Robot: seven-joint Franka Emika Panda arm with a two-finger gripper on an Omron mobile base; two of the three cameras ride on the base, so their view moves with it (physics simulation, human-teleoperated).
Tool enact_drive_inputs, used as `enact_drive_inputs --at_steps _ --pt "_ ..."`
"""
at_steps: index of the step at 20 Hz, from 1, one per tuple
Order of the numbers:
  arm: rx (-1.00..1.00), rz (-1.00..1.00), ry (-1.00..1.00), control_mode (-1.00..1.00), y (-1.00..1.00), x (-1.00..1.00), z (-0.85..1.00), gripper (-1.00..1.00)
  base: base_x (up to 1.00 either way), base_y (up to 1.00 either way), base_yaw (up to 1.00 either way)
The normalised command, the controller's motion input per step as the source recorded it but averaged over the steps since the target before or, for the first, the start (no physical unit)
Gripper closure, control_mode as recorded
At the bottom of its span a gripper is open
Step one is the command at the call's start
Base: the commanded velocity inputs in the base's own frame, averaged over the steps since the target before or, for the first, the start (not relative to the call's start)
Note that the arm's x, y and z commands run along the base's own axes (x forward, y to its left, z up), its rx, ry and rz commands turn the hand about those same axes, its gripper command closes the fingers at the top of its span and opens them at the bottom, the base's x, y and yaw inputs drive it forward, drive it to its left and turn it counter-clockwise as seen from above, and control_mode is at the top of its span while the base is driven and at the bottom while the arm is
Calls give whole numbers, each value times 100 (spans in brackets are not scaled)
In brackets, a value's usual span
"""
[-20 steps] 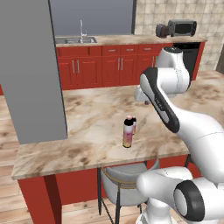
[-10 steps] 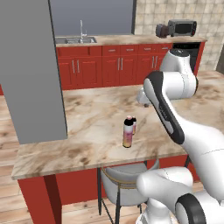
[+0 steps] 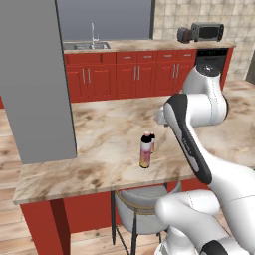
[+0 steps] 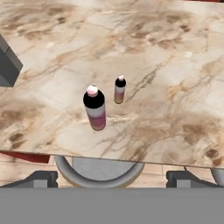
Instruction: Place the large bottle from the dining counter next to the other large bottle outside the sink, and place the small bottle from the dining counter next to the other small bottle inside the sink.
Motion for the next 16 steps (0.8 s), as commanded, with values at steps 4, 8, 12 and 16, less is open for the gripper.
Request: enact_drive_inputs --at_steps 4,8,12,16 --pt "-2 0 -3 -100 20 -5 -2 -100 0 0 0" --pt "-1 0 -2 -100 16 -2 -9 -100 0 0 0" --pt "0 0 -2 -100 8 0 -18 -100 0 0 0" --pt "0 0 -1 -100 4 0 -23 -100 0 0 0"
